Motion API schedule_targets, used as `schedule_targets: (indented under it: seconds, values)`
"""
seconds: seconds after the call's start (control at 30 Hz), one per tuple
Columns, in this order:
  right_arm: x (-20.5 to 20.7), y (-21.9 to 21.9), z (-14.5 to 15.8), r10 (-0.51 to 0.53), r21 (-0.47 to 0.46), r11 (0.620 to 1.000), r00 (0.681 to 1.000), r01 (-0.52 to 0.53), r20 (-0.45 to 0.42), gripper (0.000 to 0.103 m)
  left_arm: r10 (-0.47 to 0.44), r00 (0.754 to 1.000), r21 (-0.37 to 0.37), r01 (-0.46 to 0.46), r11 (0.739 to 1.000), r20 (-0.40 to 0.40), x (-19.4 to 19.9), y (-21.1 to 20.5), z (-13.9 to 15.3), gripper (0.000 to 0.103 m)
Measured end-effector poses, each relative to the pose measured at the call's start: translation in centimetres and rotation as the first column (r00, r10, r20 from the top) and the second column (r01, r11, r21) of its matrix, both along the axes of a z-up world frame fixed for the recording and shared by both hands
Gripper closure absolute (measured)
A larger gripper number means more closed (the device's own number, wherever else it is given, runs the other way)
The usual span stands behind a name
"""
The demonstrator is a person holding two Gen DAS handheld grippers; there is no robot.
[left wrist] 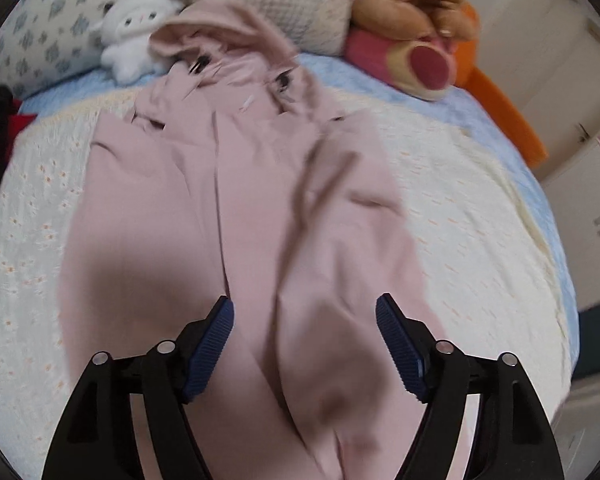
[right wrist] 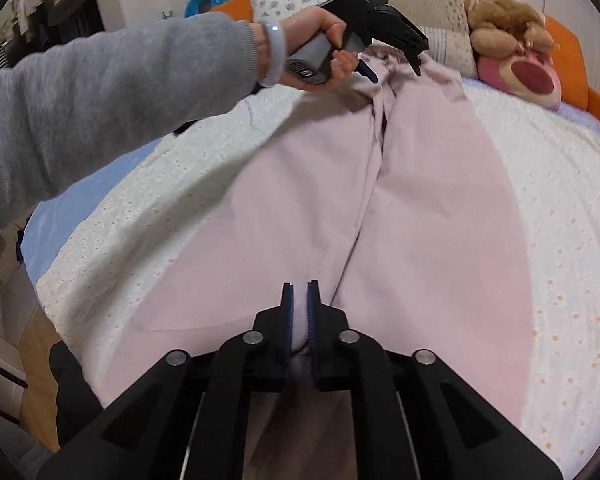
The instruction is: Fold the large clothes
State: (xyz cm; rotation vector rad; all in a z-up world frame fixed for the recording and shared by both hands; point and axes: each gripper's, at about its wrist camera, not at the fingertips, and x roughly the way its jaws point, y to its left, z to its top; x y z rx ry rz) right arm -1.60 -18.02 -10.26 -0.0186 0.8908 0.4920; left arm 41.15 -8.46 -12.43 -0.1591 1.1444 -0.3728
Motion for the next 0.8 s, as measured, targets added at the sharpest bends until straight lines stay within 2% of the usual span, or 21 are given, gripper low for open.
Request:
schedule_targets:
  seconds: [0.1,0.2,0.3,0.43,0.53,0.6,0.7,0.8]
  values:
    - [-1.9,0.3,1.5,0.014,-0.016,1.0,0.999,-0.013,0.036,0.07,-0.041,0.999,-0.005,0.041,0.999,-0.005,-2.5,0.0,1.2,0.022]
    - [-3.4,0.7,1.9,0.032,-0.034,0.999,0.999,-0.031,0.038,0.071,-0.094,0.995,0.004,0.094,0.996,-0.033,-5.3,-0.4,0.5,0.022]
    - [-3.6,1.4,1.0,0.025,-0.069,0.997,1.0,-0.024,0.016,0.07,-0.118,0.992,0.068,0.121,0.99,-0.04,-6.7,-1.2,-1.4,0.021]
    - [-3.3,1.6,-0.7,0.002,-0.078,0.997,1.0,-0.002,-0.009,0.072,-0.095,0.994,0.076,0.099,0.992,-0.051,-6.4,-1.4,-3.9,0.017]
    - [-3.3,1.9,-0.9,-0.002,-0.091,0.996,1.0,0.003,0.007,0.072,-0.073,0.997,0.073,0.076,0.994,-0.033,-6.1,-1.5,-4.4,0.015]
    - [-3.4,2.0,-0.6,-0.001,-0.108,0.994,1.0,0.004,0.027,0.071,-0.053,0.998,0.061,0.055,0.997,-0.028,-6.3,-1.4,-4.0,0.015]
    - [-4.6,1.6,1.2,0.007,-0.094,0.996,0.998,-0.001,0.069,0.071,-0.061,0.998,0.018,0.061,0.998,0.007,-8.4,-0.8,-1.3,0.016]
    - [-6.3,0.9,4.3,0.028,-0.096,0.995,0.989,-0.014,0.143,0.071,-0.073,0.994,-0.059,0.078,0.995,0.075,-14.0,1.2,3.2,0.016]
